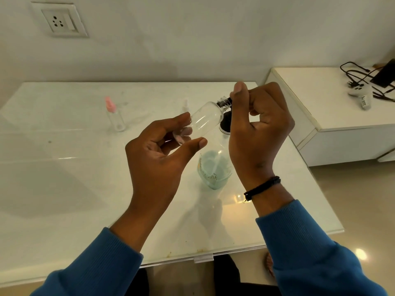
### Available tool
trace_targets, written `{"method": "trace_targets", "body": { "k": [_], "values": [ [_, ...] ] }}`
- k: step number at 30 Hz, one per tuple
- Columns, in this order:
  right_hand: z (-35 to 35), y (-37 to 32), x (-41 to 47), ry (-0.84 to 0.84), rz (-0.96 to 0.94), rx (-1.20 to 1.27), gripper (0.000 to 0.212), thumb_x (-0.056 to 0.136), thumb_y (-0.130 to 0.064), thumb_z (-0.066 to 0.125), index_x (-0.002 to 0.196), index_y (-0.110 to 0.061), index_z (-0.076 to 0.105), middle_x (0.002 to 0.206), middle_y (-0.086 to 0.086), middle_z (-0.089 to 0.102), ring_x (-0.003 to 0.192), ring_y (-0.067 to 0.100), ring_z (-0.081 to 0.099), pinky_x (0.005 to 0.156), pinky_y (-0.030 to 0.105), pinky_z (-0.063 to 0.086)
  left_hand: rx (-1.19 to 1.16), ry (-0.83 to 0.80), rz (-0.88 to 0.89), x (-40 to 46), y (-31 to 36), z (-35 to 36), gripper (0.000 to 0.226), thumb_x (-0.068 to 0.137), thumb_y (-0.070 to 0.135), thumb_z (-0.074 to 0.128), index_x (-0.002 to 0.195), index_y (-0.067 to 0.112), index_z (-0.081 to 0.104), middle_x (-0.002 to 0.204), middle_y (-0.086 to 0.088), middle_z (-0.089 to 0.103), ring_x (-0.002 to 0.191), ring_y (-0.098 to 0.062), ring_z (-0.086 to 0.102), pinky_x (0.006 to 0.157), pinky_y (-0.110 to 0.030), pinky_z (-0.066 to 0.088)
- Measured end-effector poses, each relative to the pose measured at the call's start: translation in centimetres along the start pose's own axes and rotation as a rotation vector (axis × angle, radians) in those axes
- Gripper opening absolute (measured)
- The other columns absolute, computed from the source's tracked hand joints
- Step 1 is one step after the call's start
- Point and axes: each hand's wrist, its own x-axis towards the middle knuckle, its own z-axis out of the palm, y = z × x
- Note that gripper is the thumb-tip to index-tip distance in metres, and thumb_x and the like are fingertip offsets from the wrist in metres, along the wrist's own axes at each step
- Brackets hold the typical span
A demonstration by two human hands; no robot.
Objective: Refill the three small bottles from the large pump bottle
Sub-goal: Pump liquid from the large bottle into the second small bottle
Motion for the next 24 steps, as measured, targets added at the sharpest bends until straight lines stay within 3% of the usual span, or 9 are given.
{"method": "trace_targets", "body": {
  "k": [3,9,14,20,24],
  "values": [
    [0.1,0.07,-0.49,0.005,0.001,0.007,0.033,0.096,-0.009,0.065,0.065,-0.001,0.06,0.071,-0.004,0.047,0.065,0.013,0.045,0.058,0.024,0.038,0.013,0.0,0.005,-0.06,-0.02,-0.03,0.046,0.074,0.015,0.087,0.118,0.011,0.072,0.107,0.005,0.075,0.098,-0.012,0.074,0.087,-0.023,0.059],
    [0.16,0.05,0.25,-0.006,-0.019,-0.013,0.037,0.096,-0.01,0.065,0.061,0.0,0.056,0.068,-0.002,0.047,0.061,0.024,0.046,0.055,0.036,0.039,-0.009,0.005,-0.017,-0.11,0.0,0.04,0.045,0.076,0.013,0.086,0.119,0.012,0.072,0.106,0.005,0.076,0.098,-0.013,0.074,0.088,-0.027,0.06],
    [0.1,0.43,-0.16,-0.001,0.008,0.021,0.034,0.096,-0.007,0.066,0.064,-0.002,0.059,0.072,-0.005,0.047,0.064,0.011,0.044,0.058,0.025,0.039,-0.017,0.001,-0.024,-0.25,0.14,0.17,0.043,0.077,0.013,0.085,0.117,0.014,0.072,0.107,0.002,0.076,0.097,-0.015,0.075,0.087,-0.034,0.061],
    [0.1,0.41,0.26,-0.004,-0.038,-0.016,0.034,0.097,-0.008,0.065,0.064,0.0,0.06,0.071,-0.003,0.052,0.064,0.023,0.05,0.058,0.043,0.045,-0.039,0.006,-0.042,-0.3,0.47,0.29,0.042,0.077,0.02,0.082,0.117,0.018,0.071,0.109,0.009,0.075,0.099,-0.008,0.074,0.087,-0.023,0.059],
    [0.08,0.28,-0.14,0.015,-0.061,-0.043,0.028,0.096,-0.005,0.066,0.069,-0.002,0.066,0.078,-0.006,0.06,0.073,0.016,0.05,0.064,0.038,0.044,-0.051,0.005,-0.052,-0.32,0.37,0.28,0.043,0.076,0.018,0.083,0.117,0.016,0.071,0.108,0.005,0.076,0.098,-0.012,0.075,0.088,-0.03,0.06]
  ]
}}
